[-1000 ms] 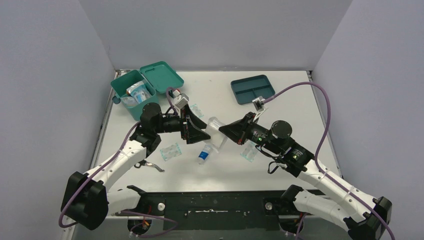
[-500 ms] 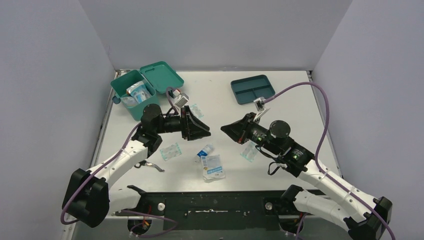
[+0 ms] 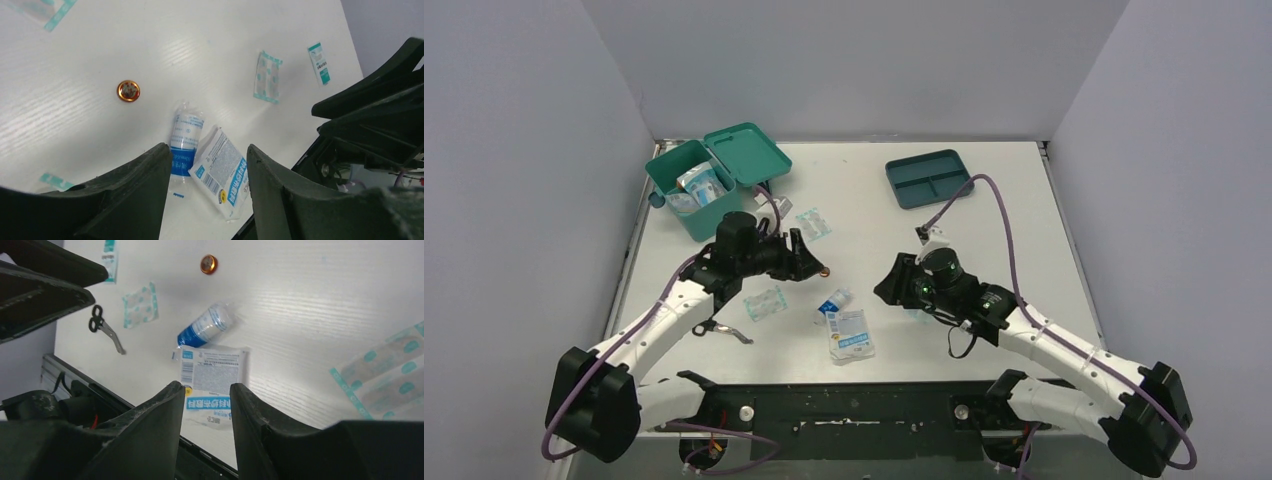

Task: Organize the medicine kit
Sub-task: Pick up the medical item at the center of the board.

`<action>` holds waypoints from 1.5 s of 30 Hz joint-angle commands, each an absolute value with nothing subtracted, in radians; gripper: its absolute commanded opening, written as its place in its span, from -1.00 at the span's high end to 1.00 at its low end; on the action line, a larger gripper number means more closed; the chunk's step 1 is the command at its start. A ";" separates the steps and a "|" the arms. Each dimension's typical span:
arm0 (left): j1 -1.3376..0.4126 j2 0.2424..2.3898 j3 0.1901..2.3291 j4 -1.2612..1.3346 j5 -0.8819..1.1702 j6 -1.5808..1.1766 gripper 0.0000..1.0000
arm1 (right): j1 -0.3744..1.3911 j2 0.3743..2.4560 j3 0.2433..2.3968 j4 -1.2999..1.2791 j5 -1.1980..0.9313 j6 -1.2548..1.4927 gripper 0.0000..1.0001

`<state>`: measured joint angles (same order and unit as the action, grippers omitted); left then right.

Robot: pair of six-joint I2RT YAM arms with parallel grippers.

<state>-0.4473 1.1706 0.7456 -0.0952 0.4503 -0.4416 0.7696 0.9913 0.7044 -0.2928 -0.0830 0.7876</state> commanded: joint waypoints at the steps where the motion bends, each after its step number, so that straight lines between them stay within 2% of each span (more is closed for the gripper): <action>1: -0.443 1.147 0.701 -0.162 0.399 -0.593 -0.08 | 0.788 1.025 0.631 -0.226 -0.118 0.849 0.18; 6: -0.471 1.098 0.559 -0.056 0.393 -0.751 -0.11 | 0.799 1.098 0.573 -0.142 -0.156 0.876 0.15; 10: -0.489 1.065 0.468 0.046 0.373 -0.838 -0.21 | 0.801 1.169 0.545 -0.070 -0.192 0.877 0.16; 18: -0.559 1.106 0.312 0.293 0.330 -1.006 -0.24 | 0.801 1.263 0.508 0.056 -0.237 0.877 0.18; 30: -0.676 1.167 0.262 0.384 0.219 -1.114 -0.26 | 0.800 1.319 0.442 0.156 -0.256 0.897 0.21; 45: -0.782 1.259 0.245 0.512 0.141 -1.164 -0.15 | 0.802 1.305 0.357 0.241 -0.273 0.941 0.43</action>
<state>-0.7715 1.2362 0.2516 0.3882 0.1734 -1.1500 0.7937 1.3251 0.3805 0.1761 -0.2779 0.9260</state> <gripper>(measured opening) 0.586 0.301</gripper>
